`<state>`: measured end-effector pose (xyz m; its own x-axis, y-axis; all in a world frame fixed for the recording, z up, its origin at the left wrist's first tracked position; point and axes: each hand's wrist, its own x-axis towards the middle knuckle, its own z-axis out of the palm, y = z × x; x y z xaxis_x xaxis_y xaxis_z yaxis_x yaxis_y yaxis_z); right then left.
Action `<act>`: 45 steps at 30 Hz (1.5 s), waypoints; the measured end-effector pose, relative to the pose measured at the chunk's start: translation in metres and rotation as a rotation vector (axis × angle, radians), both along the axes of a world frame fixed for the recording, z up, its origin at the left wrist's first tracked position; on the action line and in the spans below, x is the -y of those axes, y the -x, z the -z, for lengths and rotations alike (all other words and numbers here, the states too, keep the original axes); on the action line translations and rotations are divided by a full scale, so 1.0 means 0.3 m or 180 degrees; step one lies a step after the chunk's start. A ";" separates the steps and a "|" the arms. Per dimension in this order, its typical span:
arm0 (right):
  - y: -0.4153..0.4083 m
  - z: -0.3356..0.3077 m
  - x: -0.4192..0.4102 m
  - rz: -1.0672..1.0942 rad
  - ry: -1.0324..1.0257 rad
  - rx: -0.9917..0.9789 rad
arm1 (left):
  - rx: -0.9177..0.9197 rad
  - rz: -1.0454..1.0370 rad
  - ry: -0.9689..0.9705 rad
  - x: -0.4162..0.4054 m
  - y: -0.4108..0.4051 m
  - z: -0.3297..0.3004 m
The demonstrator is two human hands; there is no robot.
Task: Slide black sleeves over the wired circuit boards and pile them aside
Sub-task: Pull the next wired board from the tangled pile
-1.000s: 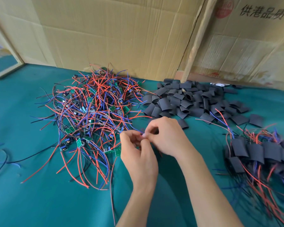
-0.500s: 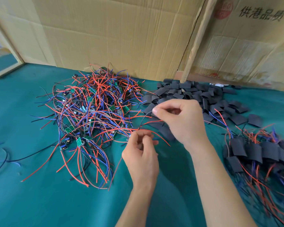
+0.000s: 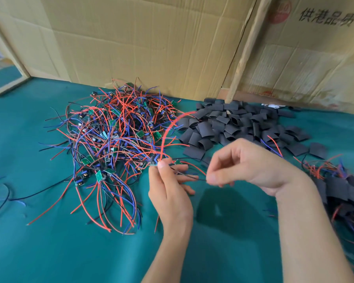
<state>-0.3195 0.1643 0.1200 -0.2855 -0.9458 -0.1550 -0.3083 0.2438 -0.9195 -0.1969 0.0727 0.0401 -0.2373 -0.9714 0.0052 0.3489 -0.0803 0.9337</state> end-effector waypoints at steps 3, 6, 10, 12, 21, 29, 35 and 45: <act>0.007 0.018 -0.007 -0.0104 -0.0624 -0.0226 | 0.0110 -0.0114 -0.0089 0.007 0.005 0.008; 0.028 0.070 0.023 0.0888 -0.0557 -0.0719 | 0.0269 -0.0064 -0.0105 0.013 0.006 0.020; 0.056 0.120 0.038 0.2016 -0.0505 -0.1532 | 0.0340 0.0147 -0.0039 0.004 0.002 0.024; 0.042 0.142 0.055 0.1859 -0.0666 -0.1548 | 0.0255 0.0241 -0.0122 0.002 -0.002 0.023; 0.029 0.159 0.077 0.1820 -0.0799 -0.1645 | -0.0023 0.0529 -0.0210 -0.002 -0.004 0.009; 0.108 0.153 -0.017 0.2378 -0.0273 -0.1600 | 0.0030 0.1136 0.0075 0.003 -0.020 0.015; 0.123 0.103 -0.044 0.2676 0.1173 -0.0132 | 0.0407 0.1498 0.0483 0.001 -0.022 0.017; 0.038 -0.016 -0.001 0.1920 0.2438 0.1331 | 0.0927 0.1598 0.1048 -0.007 -0.014 0.035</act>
<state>-0.3310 0.1646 0.1247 -0.8019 -0.5522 0.2278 0.0469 -0.4384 -0.8975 -0.1927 0.0749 0.0297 -0.6970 -0.7013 0.1498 0.0733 0.1382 0.9877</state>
